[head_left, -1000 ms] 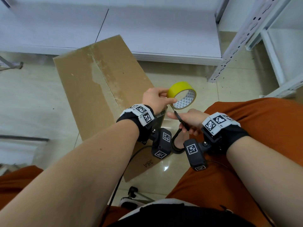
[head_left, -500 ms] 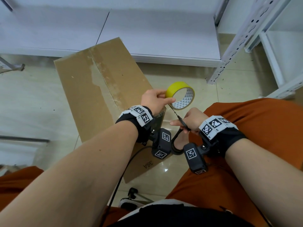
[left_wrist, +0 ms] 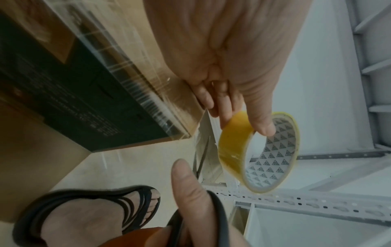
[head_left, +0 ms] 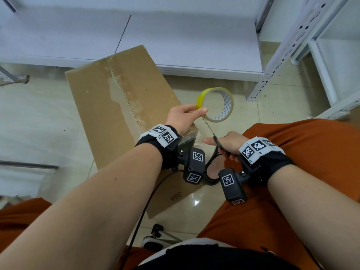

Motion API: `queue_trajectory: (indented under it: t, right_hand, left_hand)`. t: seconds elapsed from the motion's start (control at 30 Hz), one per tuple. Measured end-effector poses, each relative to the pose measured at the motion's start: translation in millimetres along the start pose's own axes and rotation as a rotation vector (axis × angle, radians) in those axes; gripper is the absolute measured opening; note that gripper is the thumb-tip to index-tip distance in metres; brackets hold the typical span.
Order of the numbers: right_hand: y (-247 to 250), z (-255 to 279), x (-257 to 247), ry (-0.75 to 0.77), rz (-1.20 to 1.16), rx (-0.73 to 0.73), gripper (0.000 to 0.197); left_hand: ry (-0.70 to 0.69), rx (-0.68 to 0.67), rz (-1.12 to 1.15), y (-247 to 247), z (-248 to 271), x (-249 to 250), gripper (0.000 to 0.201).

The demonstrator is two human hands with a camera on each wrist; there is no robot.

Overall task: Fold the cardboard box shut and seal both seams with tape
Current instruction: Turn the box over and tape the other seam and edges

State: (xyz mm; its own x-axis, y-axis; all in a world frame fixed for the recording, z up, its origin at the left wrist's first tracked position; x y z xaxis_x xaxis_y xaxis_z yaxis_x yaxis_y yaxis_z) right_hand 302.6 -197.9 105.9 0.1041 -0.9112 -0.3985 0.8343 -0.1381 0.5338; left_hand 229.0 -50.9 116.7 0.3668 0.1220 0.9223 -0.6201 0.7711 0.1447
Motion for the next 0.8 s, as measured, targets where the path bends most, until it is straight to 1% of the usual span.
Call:
queue_trajectory:
  t: [0.07,0.17,0.23,0.27,0.3,0.37,0.4,0.43,0.5,0.6,0.73,0.8]
  right_hand:
    - [2,-1,1,-0.013,-0.035,0.026,0.058]
    - [13,-2,1,-0.031,-0.160,0.127,0.052]
    - [17,-3,3,-0.070,-0.284,0.114,0.046]
    - [18,-4,3,-0.074,-0.388,0.095,0.044]
    - [18,-3,0,-0.060,-0.530,0.078,0.041]
    - [17,0,-13,0.026,-0.810,0.045,0.040]
    - [16,1,-21,0.091,-0.886,0.059,0.041]
    - [15,2,-30,0.163,-0.901,0.089,0.037]
    - [9,5,-48,0.264,-0.764,0.187,0.029]
    - [-7,9,-62,0.306,-0.570,0.259,0.031]
    - [-20,12,-60,0.337,-0.397,0.264,0.032]
    - [-21,11,-57,0.326,-0.357,0.257,0.033]
  left_hand:
    - [0.024,0.019,0.053,5,1,-1,0.038]
    - [0.084,0.062,0.236,15,4,-6,0.043]
    - [0.115,0.086,0.391,22,7,-7,0.041]
    - [0.128,0.084,0.456,27,9,-6,0.039]
    - [0.144,0.080,0.512,31,11,-6,0.034]
    - [0.177,0.077,0.583,42,17,-3,0.024]
    - [0.184,0.090,0.601,49,19,-4,0.023]
    - [0.186,0.116,0.611,56,22,-3,0.025]
    - [0.181,0.177,0.601,71,27,-5,0.035]
    - [0.179,0.226,0.615,87,33,-13,0.041]
    - [0.191,0.252,0.681,92,40,-29,0.043]
    - [0.182,0.244,0.697,90,41,-34,0.041]
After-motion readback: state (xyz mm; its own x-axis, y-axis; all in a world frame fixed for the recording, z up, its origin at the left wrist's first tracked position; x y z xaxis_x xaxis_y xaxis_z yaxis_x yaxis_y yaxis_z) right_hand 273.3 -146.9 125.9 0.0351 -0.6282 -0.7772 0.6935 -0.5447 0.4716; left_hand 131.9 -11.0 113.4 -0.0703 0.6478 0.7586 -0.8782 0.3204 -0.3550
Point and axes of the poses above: each hand's wrist, its own z-axis away from the middle knuckle, its own y-axis out of the back of the hand, x = y × z, the point moved 5 cm from there along -z, towards the middle knuckle, and after that the axes turned 2 degrees about -z, right-handed, at the moved point
